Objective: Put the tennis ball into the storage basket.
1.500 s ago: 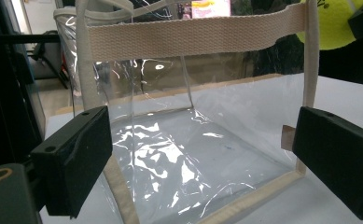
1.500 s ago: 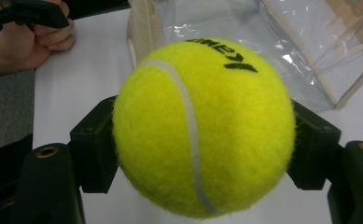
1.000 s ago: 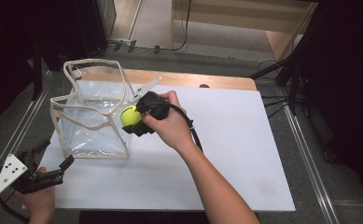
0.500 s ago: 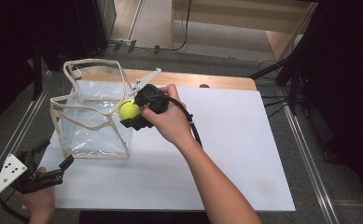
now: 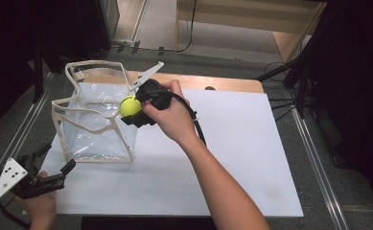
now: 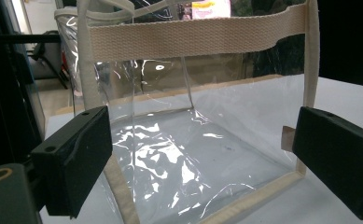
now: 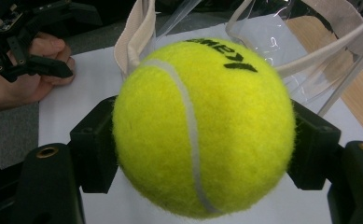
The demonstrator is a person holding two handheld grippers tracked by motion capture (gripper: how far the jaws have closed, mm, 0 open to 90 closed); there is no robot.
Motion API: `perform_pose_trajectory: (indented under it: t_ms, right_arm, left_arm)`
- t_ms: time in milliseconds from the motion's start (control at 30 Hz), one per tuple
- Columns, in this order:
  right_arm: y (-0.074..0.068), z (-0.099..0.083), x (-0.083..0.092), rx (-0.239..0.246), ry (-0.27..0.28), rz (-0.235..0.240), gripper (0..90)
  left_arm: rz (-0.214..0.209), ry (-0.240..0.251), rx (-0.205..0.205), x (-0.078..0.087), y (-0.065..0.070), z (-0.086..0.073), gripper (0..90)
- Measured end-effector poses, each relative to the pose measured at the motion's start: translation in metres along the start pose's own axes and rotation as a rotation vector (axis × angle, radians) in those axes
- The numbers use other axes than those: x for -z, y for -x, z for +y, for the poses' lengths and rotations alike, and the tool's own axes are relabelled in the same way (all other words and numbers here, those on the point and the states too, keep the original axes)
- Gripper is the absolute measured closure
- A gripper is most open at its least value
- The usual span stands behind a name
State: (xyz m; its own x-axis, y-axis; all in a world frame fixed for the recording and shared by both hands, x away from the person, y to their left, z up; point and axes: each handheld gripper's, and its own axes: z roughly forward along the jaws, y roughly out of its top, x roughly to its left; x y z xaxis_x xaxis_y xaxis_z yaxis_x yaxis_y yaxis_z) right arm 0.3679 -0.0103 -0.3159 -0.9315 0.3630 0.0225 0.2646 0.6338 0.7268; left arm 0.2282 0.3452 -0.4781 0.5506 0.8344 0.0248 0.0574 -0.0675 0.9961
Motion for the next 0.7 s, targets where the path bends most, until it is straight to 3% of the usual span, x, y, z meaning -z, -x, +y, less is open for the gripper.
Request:
perform_pose_trajectory:
  t_ms: [700]
  right_arm:
    - [0.006,0.024,0.009,0.012,0.025,-0.011,23.6]
  left_arm:
    - [-0.001,0.001,0.001,0.000,0.000,0.000,5.3]
